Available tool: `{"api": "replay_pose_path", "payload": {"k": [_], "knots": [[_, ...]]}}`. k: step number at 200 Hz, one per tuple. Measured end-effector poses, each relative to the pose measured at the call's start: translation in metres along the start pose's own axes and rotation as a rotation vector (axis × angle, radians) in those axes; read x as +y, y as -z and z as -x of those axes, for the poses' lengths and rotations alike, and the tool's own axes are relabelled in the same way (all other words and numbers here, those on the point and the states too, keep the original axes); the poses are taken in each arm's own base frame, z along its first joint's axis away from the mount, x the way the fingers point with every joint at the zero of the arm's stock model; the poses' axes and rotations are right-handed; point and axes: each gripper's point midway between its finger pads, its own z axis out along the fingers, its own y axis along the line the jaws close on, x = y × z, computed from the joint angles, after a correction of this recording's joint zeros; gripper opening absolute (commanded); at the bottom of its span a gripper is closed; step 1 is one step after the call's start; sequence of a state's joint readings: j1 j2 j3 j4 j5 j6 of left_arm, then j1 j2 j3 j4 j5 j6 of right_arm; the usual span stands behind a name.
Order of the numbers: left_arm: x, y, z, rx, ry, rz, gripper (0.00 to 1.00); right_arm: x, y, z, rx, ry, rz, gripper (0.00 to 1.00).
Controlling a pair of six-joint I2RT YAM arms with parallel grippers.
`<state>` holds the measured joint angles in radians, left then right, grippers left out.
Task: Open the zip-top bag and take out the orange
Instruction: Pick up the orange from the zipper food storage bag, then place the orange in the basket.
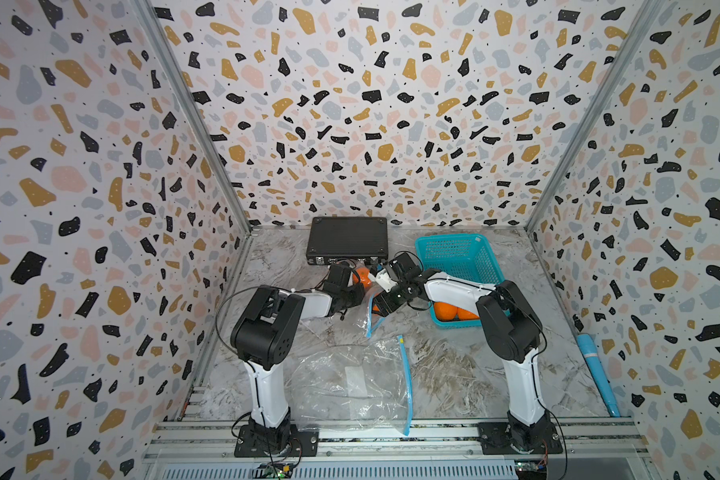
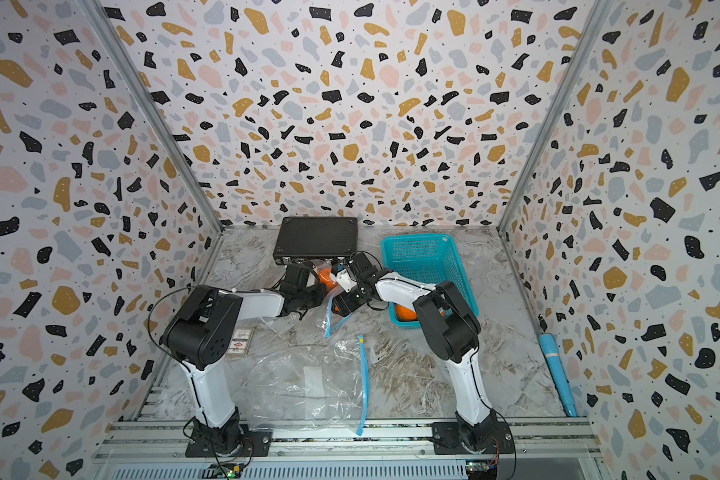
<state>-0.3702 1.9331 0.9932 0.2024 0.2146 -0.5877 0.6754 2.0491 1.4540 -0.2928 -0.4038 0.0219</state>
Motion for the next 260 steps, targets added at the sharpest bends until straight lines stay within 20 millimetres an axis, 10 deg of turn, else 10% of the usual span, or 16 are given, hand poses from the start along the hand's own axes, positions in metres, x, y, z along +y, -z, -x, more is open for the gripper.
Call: {"api": "replay_pose_path", "payload": {"k": [59,111,156,260], "knots": [[0.006,0.001,0.005,-0.008,0.015,0.005,0.00,0.025,0.061,0.029,-0.122,-0.013,0.074,0.72],[0.008,0.014,0.001,0.022,0.040,0.020,0.00,0.019,0.089,0.010,-0.106,-0.073,0.053,0.72],[-0.029,0.057,0.025,-0.052,0.027,-0.066,0.68,0.015,0.156,0.027,-0.221,-0.076,-0.011,0.72],[-0.187,0.120,-0.005,-0.076,-0.242,-0.425,0.84,-0.152,0.210,-0.026,-0.205,-0.458,-0.496,0.73]]}}
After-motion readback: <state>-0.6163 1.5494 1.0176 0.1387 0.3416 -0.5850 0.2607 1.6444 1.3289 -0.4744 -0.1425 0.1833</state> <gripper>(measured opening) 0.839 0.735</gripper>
